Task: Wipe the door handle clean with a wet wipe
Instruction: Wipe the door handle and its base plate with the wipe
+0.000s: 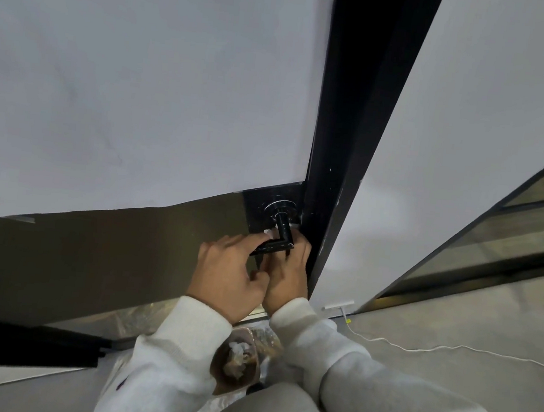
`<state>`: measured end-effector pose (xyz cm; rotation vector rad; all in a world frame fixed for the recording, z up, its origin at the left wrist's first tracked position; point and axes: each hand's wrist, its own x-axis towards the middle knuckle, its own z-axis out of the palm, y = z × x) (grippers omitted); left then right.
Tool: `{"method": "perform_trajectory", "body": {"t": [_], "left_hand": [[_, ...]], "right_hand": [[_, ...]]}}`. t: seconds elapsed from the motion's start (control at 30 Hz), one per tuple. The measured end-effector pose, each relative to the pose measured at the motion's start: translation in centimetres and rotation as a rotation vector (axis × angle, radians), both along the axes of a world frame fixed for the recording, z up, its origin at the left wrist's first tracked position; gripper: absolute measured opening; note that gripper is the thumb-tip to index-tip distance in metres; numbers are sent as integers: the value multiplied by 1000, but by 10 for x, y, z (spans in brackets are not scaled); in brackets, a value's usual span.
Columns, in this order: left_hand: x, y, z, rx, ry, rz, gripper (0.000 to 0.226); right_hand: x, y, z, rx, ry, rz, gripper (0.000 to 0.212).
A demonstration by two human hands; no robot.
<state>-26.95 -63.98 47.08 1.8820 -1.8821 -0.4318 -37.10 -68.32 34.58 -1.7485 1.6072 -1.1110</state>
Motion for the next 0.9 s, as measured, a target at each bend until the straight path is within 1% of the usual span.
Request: {"method": "perform_trajectory", "body": {"t": [0.07, 0.13, 0.17, 0.23, 0.3, 0.37, 0.43, 0.47, 0.5, 0.57, 0.6, 0.63, 0.67, 0.7, 0.73, 0.77, 0.83, 0.9], "left_hand": [[0, 1, 1, -9, -6, -6, 57], [1, 1, 0, -5, -5, -12, 58], [1, 0, 0, 2, -3, -12, 58], [2, 0, 0, 22, -14, -15, 59], [3, 0, 1, 31, -30, -39, 60], [4, 0, 1, 52, -22, -54, 60], [3, 0, -2, 40, -27, -46, 60], [0, 1, -4, -4, -36, -17, 59], [-3, 3, -6, -89, -40, 36, 57], [-12, 17, -14, -356, -5, 142, 44], [-19, 25, -21, -478, 19, 136, 35], [-26, 35, -30, -547, 57, 82, 26], [-32, 42, -42, -540, 113, 6, 18], [-37, 47, -53, -463, 176, -44, 13], [-39, 45, -62, -352, 239, -47, 11], [-39, 37, -67, -227, 295, 7, 13], [-38, 14, -72, -7, 373, 200, 25], [-31, -9, -82, 91, 503, 400, 32]], "right_hand": [[-3, -2, 4, 6, -92, -76, 47], [-10, -9, 10, -27, -143, -90, 39], [-14, -13, 16, -56, -125, -92, 35], [-21, -18, 28, -193, -16, -94, 33], [-29, -20, 32, -291, 70, -89, 40], [-35, -22, 35, -313, 100, -114, 44], [-36, -23, 36, -285, 58, -144, 43], [-35, -22, 36, -273, 32, -156, 41], [-32, -19, 34, -251, -14, -174, 37], [-26, -12, 34, -147, -162, -200, 21], [-24, -9, 35, -61, -259, -214, 15], [-23, -6, 36, 26, -359, -236, 12], [-23, -5, 35, 91, -443, -255, 12], [-24, -4, 35, 127, -488, -266, 10], [-26, -4, 34, 149, -498, -267, 9], [-27, -4, 34, 171, -492, -265, 9], [-31, -4, 35, 187, -452, -258, 12], [-33, -3, 36, 148, -396, -248, 16]]}}
